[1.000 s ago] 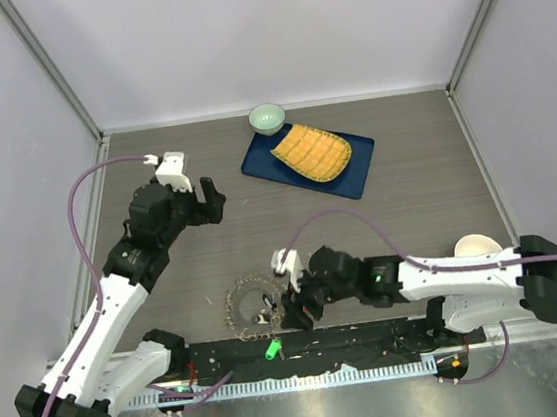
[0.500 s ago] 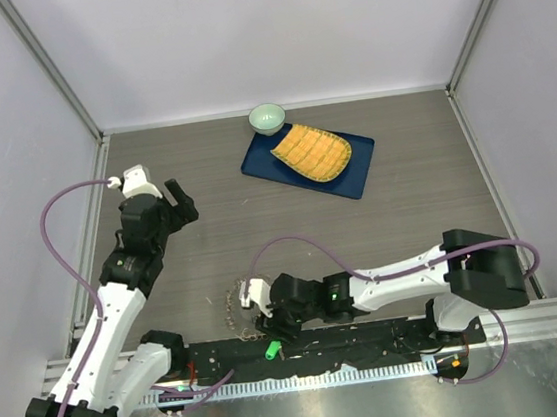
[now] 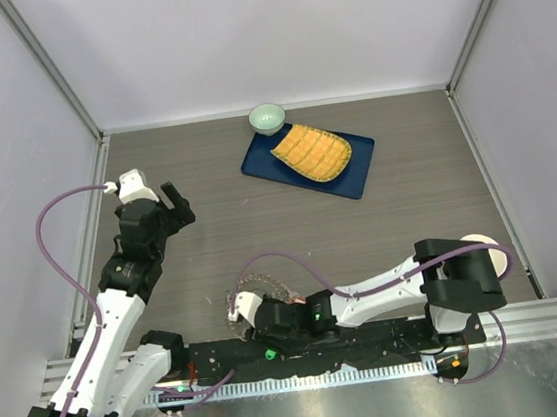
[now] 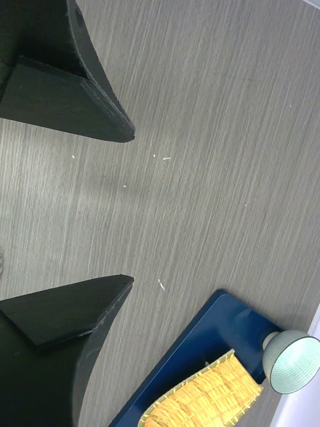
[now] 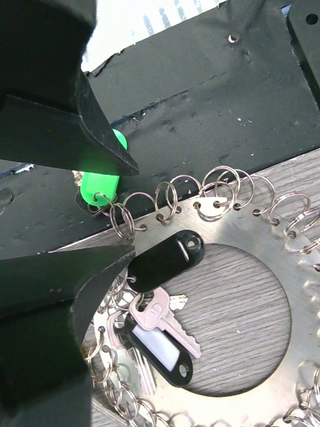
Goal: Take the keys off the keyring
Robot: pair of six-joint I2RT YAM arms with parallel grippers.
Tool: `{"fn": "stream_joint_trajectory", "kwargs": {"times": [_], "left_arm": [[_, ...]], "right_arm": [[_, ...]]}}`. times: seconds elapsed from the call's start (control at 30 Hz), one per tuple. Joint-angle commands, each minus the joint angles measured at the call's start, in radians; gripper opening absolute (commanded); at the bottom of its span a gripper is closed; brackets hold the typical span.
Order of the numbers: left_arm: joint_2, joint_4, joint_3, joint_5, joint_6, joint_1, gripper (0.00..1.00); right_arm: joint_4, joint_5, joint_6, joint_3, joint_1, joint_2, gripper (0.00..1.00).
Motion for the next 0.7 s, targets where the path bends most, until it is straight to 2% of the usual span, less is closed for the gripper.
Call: {"fn": "stream_joint_trajectory", "kwargs": {"times": [0.0,0.23,0.67], "left_arm": [[-0.015,0.05,-0.003,-0.015,0.006,0.006,0.85],[-0.017,0.061,-0.006,-0.013,0.013,0.007,0.85],[-0.02,0.067,-0.01,-0.01,0.017,0.006,0.84]], "right_arm": [[-0.041,0.115,0.04,0.051,0.032,-0.002,0.5],[-0.092,0.141,0.037,0.113,0.047,-0.059,0.53],[-0.182,0.157,0.231,0.126,0.075,-0.027,0.45]]}}
